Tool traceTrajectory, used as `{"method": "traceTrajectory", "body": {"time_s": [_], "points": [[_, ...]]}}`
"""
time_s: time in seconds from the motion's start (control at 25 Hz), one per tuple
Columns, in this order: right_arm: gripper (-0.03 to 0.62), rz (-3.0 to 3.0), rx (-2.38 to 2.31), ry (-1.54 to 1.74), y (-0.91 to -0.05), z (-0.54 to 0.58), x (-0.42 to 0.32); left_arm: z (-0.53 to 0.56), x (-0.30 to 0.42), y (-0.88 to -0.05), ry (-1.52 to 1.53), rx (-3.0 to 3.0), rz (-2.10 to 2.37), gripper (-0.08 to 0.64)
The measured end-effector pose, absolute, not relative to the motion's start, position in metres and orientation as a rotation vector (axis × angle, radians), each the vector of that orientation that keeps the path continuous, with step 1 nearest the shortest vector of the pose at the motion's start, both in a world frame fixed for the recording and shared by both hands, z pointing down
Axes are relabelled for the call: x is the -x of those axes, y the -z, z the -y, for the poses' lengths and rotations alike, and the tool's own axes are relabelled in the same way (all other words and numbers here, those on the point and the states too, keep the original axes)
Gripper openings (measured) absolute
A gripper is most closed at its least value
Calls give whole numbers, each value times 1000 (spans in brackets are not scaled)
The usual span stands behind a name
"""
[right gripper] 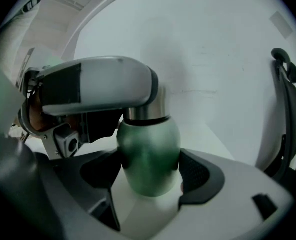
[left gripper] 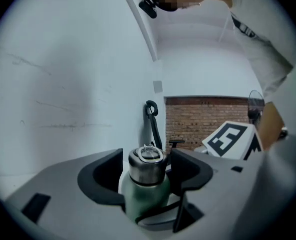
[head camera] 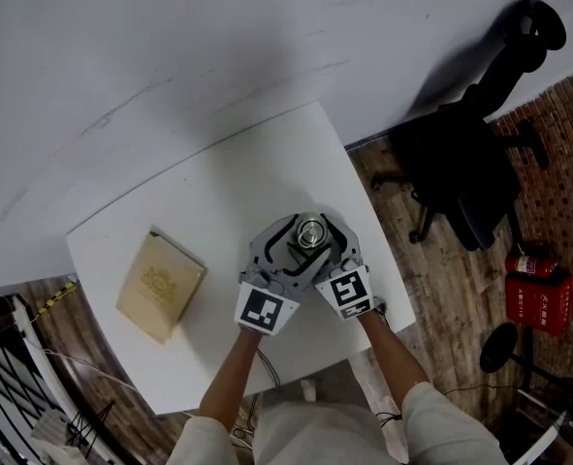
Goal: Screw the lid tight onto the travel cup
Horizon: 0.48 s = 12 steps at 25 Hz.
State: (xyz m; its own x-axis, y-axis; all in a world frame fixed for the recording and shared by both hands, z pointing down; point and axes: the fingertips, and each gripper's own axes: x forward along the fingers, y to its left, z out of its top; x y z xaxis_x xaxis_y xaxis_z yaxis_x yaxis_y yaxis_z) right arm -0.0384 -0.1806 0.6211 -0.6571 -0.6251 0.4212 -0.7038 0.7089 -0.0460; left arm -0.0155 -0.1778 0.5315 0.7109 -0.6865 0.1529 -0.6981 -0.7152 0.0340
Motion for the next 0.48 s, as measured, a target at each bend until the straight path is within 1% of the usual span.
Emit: {"method": "traceTrajectory", "body": {"time_s": [0.4,0.48], "points": [[357,2537,-1033,-291,-622,180,38,187,13,-535,-221,-2736,1280,293],[357,2537,-1032,-291,-622,180,38,186,11,-536,-221,-2738,1276,279]]}}
